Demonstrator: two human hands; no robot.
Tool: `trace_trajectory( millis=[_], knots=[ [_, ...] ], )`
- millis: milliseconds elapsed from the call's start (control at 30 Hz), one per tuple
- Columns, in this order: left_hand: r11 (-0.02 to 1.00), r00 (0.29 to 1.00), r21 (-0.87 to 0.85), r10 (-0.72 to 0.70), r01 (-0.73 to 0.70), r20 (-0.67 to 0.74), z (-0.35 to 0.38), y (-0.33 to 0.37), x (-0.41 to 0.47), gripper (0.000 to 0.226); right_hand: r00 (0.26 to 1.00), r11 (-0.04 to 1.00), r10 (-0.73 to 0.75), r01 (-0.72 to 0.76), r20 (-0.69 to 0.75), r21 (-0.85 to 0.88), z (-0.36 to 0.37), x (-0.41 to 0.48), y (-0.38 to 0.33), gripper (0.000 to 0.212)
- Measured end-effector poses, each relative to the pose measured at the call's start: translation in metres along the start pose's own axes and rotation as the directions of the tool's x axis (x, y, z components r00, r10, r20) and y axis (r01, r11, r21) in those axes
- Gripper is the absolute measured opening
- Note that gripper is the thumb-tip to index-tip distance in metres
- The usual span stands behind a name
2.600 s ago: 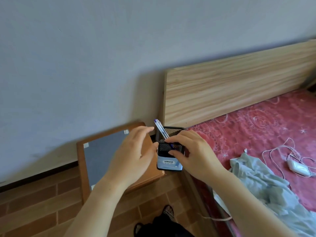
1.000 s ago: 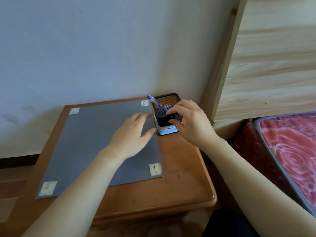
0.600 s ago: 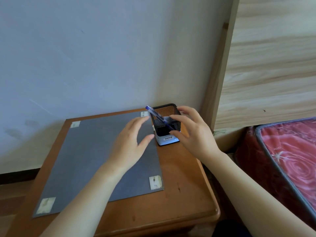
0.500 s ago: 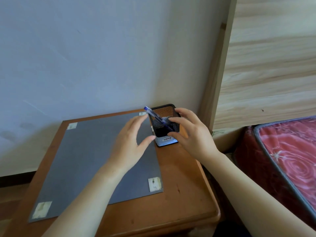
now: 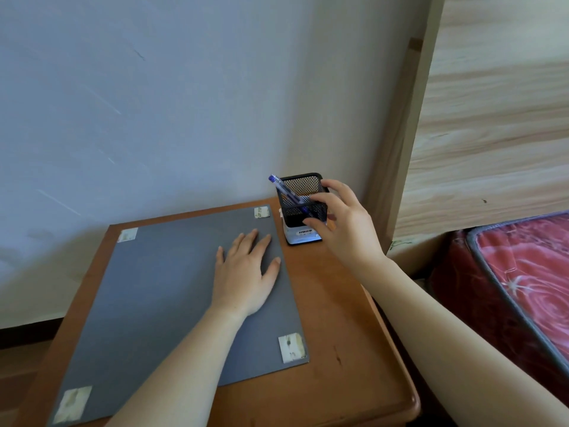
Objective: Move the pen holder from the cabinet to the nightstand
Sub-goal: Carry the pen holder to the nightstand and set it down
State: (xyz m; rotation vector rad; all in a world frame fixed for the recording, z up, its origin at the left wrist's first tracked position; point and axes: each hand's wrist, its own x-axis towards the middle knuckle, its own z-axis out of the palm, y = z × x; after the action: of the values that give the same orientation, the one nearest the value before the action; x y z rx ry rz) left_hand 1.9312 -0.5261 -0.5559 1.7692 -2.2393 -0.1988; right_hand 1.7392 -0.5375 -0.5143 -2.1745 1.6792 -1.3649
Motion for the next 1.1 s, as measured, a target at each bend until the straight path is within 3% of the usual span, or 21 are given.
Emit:
trace_trajectory(
  millis=[133,267,800,967,1100],
  knots=[
    [1.000,1.000,-0.011,-0.002,0.002,-0.018,0.001,0.000,0.000,0.052,0.993,0.992,-0.089,0.082,-0.071,-0.094,0.008,-0.002,0.002,0.042],
    [1.000,0.999,-0.023,-0.009,0.009,-0.035,0.002,-0.001,0.002,0.052,0.977,0.966,-0.206,0.194,-0.051,-0.169,0.018,-0.004,0.003,0.043],
    [0.996,0.997,-0.082,-0.035,0.030,-0.068,0.001,-0.001,0.003,0.051,0.983,0.969,-0.181,0.177,-0.008,-0.173,0.033,0.029,0.017,0.051],
    [0.995,0.997,-0.096,-0.032,0.025,-0.074,0.001,-0.001,0.004,0.050,0.993,0.997,0.034,-0.025,-0.116,0.074,0.032,0.016,0.017,0.065],
    [0.996,0.996,-0.085,-0.027,0.020,-0.080,0.002,-0.001,0.004,0.050,0.949,0.927,0.305,-0.277,-0.077,0.254,0.036,0.005,0.017,0.075]
  ],
)
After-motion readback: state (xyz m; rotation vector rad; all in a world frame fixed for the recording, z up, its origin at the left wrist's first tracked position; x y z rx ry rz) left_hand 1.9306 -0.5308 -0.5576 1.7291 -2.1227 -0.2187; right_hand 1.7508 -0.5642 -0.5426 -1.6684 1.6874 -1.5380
